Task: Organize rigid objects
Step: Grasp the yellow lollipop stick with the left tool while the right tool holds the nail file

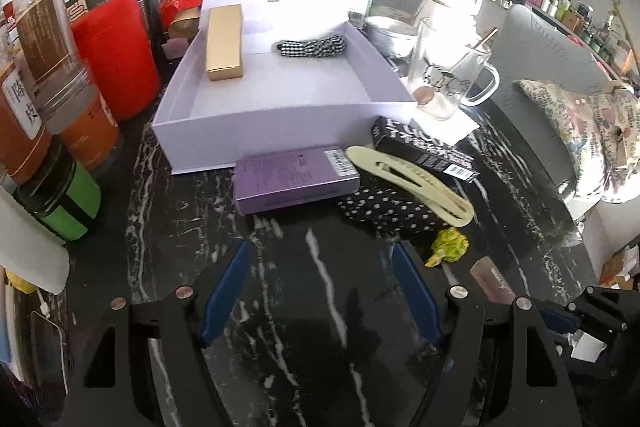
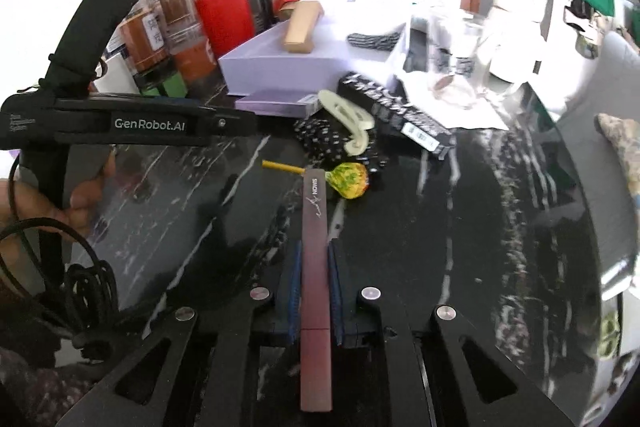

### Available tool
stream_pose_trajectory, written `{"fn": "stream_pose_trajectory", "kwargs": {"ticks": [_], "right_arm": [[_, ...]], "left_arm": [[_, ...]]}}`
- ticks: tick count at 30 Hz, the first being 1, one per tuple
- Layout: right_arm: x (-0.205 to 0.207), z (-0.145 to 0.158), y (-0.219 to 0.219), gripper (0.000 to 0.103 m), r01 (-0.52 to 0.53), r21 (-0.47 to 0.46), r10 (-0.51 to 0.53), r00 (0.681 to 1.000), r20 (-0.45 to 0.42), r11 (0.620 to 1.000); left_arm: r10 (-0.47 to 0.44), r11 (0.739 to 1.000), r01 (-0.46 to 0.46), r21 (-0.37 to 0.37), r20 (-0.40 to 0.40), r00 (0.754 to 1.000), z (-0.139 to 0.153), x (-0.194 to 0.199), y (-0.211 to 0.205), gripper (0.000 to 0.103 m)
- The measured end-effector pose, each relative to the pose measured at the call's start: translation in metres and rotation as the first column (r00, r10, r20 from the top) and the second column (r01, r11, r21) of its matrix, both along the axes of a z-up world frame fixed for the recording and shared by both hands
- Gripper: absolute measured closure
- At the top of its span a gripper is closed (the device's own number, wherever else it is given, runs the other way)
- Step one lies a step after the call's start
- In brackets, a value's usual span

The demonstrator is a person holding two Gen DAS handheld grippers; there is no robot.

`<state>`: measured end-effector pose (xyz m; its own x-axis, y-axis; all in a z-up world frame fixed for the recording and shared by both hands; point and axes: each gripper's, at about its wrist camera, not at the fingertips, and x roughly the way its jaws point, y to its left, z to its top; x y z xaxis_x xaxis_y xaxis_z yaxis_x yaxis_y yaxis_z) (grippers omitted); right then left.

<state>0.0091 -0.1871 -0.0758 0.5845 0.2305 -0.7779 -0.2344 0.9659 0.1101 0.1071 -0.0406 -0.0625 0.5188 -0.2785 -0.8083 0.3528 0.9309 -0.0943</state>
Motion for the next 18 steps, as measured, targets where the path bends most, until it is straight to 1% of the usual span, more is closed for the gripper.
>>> {"fn": "stream_pose_trajectory", "kwargs": {"ticks": [3, 9, 12, 15, 18], "right_arm": [[-0.002, 0.001, -0.009, 0.09, 0.049, -0.028, -0.049, 0.999, 0.003, 0.998], [0.0, -0.006, -0.038, 0.09, 0.155, -0.061, -0.156, 0.988, -0.012, 0.986], [-0.001, -0.008, -0.05, 0.09, 0.19, -0.077, -0.191, 0.981, -0.009, 0.979], [0.001, -0.01, -0.06, 0.09, 0.214, -0.092, -0.216, 0.976, -0.009, 0.972], [0.003, -0.013, -0.067, 0.09, 0.234, -0.09, -0.236, 0.972, -0.014, 0.968]], "left_arm": [[-0.01, 1.0, 0.009, -0.015, -0.009, 1.0, -0.003, -0.004, -0.01, 0.03], [-0.017, 0.999, 0.017, -0.046, -0.017, 1.0, -0.012, -0.02, -0.031, 0.03], [-0.03, 0.997, 0.028, -0.067, -0.026, 0.999, -0.017, -0.024, -0.043, 0.03], [-0.043, 0.997, 0.041, -0.062, -0.039, 0.998, -0.023, -0.024, -0.057, 0.03], [-0.04, 0.996, 0.036, -0.079, -0.052, 0.998, -0.028, -0.021, -0.065, 0.03]]}}
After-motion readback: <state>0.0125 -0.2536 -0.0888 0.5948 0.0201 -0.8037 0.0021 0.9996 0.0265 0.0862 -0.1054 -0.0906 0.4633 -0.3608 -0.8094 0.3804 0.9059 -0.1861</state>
